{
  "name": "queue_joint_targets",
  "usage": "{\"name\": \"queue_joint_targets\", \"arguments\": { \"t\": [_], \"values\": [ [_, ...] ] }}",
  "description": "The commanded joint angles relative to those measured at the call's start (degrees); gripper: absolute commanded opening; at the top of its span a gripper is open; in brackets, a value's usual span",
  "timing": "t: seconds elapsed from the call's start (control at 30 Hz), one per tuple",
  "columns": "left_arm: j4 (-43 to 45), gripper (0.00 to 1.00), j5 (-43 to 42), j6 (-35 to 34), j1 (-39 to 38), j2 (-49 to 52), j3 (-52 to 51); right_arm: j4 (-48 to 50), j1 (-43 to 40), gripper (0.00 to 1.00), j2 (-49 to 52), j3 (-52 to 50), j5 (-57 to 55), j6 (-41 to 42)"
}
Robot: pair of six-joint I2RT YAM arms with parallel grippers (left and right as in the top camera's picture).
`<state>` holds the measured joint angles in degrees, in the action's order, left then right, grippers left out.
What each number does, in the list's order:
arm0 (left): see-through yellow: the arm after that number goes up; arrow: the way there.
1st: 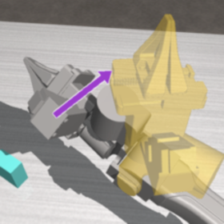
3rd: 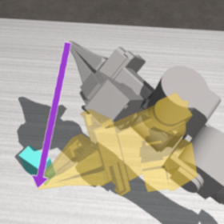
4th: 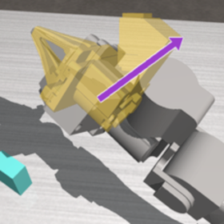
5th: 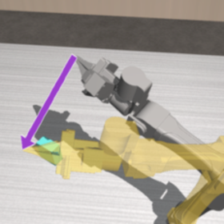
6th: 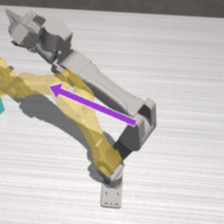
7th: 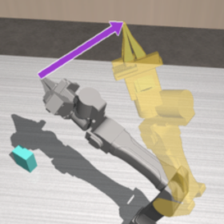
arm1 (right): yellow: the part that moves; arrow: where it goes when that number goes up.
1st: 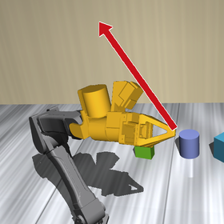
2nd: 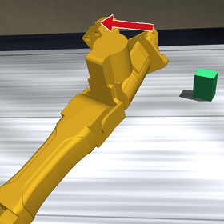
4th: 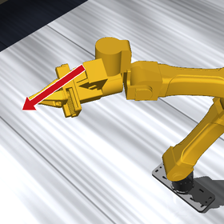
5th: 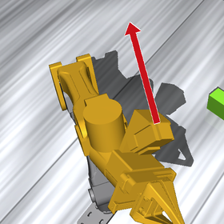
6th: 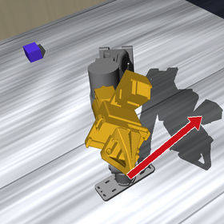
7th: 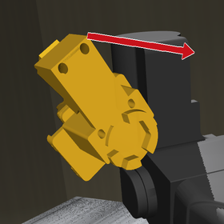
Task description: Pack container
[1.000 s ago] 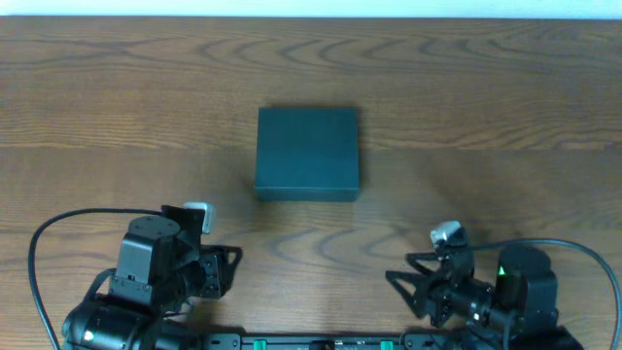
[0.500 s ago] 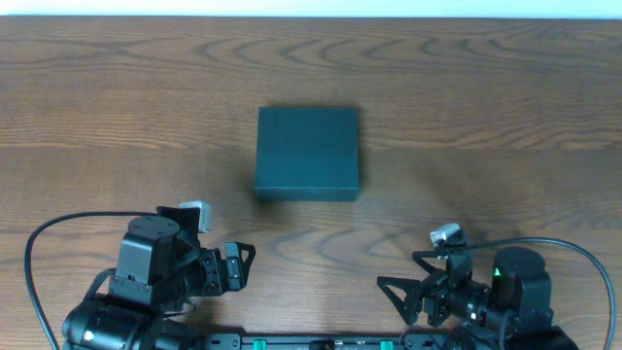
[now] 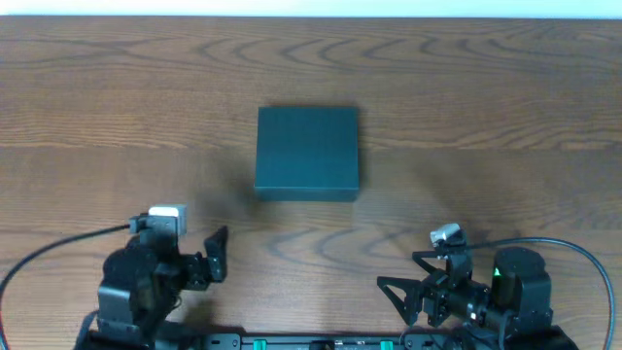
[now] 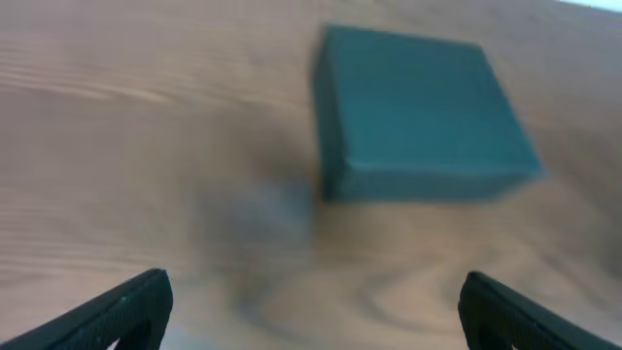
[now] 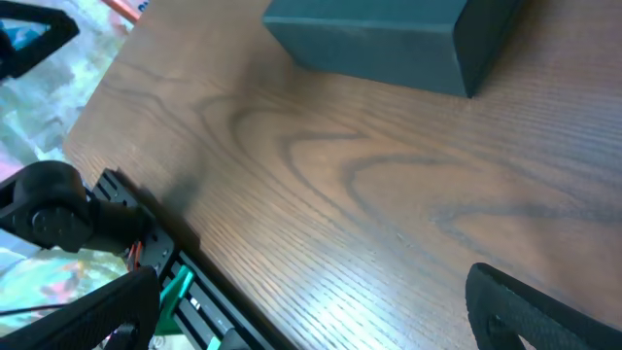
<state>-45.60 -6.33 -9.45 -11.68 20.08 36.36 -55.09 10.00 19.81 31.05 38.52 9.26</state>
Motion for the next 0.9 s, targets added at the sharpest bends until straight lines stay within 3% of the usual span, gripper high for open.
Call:
{"name": "queue_joint_targets", "arguments": {
  "t": [0.0,0.13,0.37,0.87],
  "values": [
    [3.3,0.95,5.8,4.4,3.2,-4.8,-6.3,0.0,0.3,0.99,-0.3,-0.1,-0.2,0.8],
    [9.4,0.95,5.7,4.4,6.4,-11.7,-16.8,0.0,0.3,0.99,-0.3,-0.1,-0.2,0.8],
    [17.1,0.95,7.2,4.4,8.0,-17.3,-26.5,0.0,0.3,0.99,-0.3,-0.1,-0.2,0.8],
    [18.8,0.95,8.2,5.8,7.9,-19.9,-28.8,0.0,0.3,0.99,-0.3,-0.1,-0.2,0.8]
  ]
}}
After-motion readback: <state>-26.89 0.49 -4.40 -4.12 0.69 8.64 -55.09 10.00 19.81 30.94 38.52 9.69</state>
